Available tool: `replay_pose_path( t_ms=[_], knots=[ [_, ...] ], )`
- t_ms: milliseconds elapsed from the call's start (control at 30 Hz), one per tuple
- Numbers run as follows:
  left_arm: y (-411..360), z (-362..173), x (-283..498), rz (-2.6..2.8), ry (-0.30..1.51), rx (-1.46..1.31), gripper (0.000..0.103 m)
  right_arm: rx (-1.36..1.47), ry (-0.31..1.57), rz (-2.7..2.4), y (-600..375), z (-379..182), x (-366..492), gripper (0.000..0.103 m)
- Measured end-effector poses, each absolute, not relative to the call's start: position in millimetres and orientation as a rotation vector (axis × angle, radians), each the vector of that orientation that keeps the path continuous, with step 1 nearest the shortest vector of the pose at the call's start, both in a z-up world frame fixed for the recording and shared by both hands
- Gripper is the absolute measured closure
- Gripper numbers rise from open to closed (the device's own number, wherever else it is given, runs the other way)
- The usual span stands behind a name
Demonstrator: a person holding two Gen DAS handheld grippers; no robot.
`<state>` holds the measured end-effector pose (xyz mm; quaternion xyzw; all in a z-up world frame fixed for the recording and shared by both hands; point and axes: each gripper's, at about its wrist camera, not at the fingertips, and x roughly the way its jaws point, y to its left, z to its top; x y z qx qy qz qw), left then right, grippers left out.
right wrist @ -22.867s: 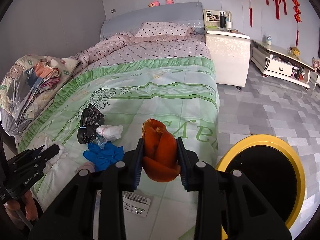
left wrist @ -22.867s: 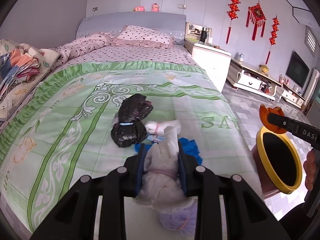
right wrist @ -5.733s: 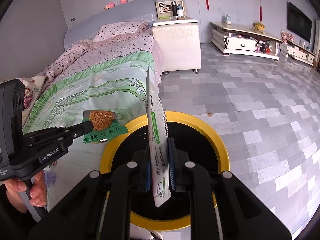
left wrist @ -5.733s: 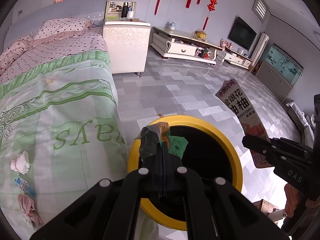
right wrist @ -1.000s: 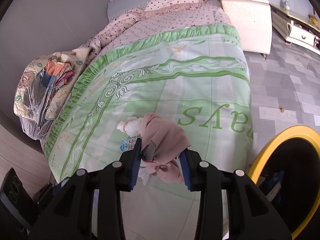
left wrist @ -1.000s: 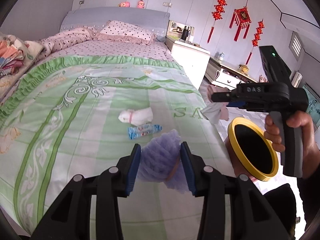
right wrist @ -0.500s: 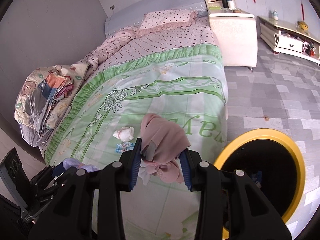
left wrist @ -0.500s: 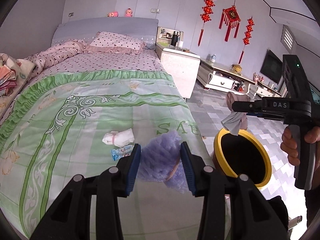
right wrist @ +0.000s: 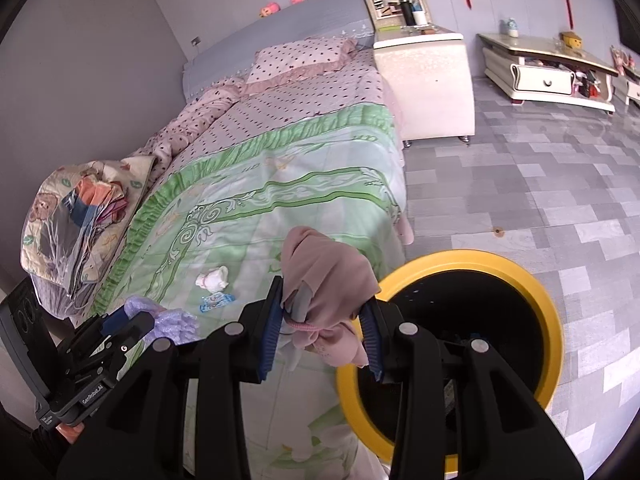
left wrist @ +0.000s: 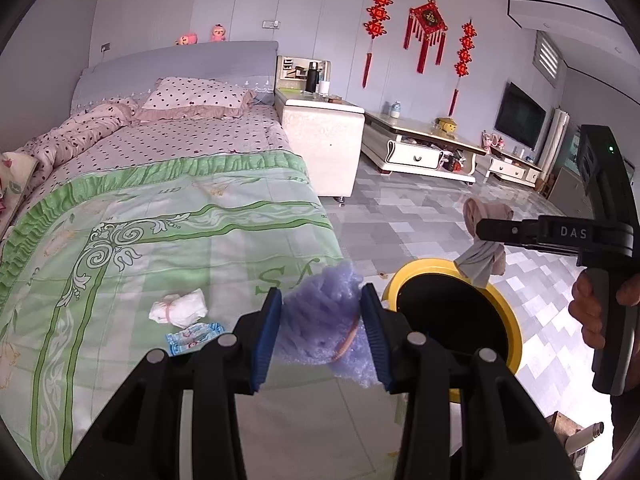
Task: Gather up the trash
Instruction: 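Carry the purple mesh and pink cloth bundles with both grippers over the bin, then open both grippers over the bin to drop the mesh and cloth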
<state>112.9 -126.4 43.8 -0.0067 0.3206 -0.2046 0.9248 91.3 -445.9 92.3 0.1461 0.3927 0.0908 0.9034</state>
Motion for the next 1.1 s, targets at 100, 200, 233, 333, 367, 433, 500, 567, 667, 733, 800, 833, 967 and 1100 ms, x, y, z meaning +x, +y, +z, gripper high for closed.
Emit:
replay_pose_path(
  t_ms=[100, 200, 233, 333, 367, 433, 500, 567, 667, 733, 800, 833, 967, 1100],
  knots=[
    [-144, 44, 117, -0.44, 0.66, 0.002, 0.065, 0.313, 0.807, 0.16, -464, 90, 86, 0.069],
    [-162, 43, 122, -0.461, 0.667, 0.014, 0.065, 0.332, 0.808, 0.139, -482, 86, 82, 0.069],
    [-169, 42, 124, -0.469, 0.671, 0.02, 0.065, 0.335, 0.808, 0.131, -488, 85, 81, 0.069],
    [-189, 37, 130, -0.493, 0.686, 0.034, 0.065, 0.352, 0.81, 0.105, -505, 78, 78, 0.069],
    [-195, 35, 131, -0.5, 0.69, 0.04, 0.065, 0.358, 0.812, 0.096, -511, 76, 77, 0.069],
    [-209, 31, 135, -0.51, 0.698, 0.054, 0.065, 0.37, 0.815, 0.078, -521, 70, 77, 0.069],
    [-221, 25, 141, -0.521, 0.714, 0.061, 0.065, 0.384, 0.823, 0.062, -532, 63, 76, 0.069],
    [-234, 17, 146, -0.534, 0.732, 0.072, 0.065, 0.393, 0.828, 0.045, -540, 56, 76, 0.069],
    [-253, 5, 153, -0.55, 0.758, 0.084, 0.064, 0.408, 0.838, 0.024, -554, 47, 78, 0.068],
    [-265, -4, 157, -0.56, 0.775, 0.092, 0.064, 0.41, 0.844, 0.009, -560, 40, 79, 0.068],
    [-274, -11, 160, -0.569, 0.789, 0.101, 0.064, 0.414, 0.849, 0.003, -565, 34, 81, 0.068],
    [-278, -13, 161, -0.572, 0.795, 0.103, 0.064, 0.417, 0.851, -0.002, -568, 32, 82, 0.068],
    [-291, -25, 163, -0.583, 0.825, 0.102, 0.064, 0.428, 0.855, -0.023, -576, 23, 86, 0.068],
    [-296, -31, 165, -0.588, 0.842, 0.104, 0.063, 0.444, 0.86, -0.03, -584, 16, 89, 0.065]
  ],
)
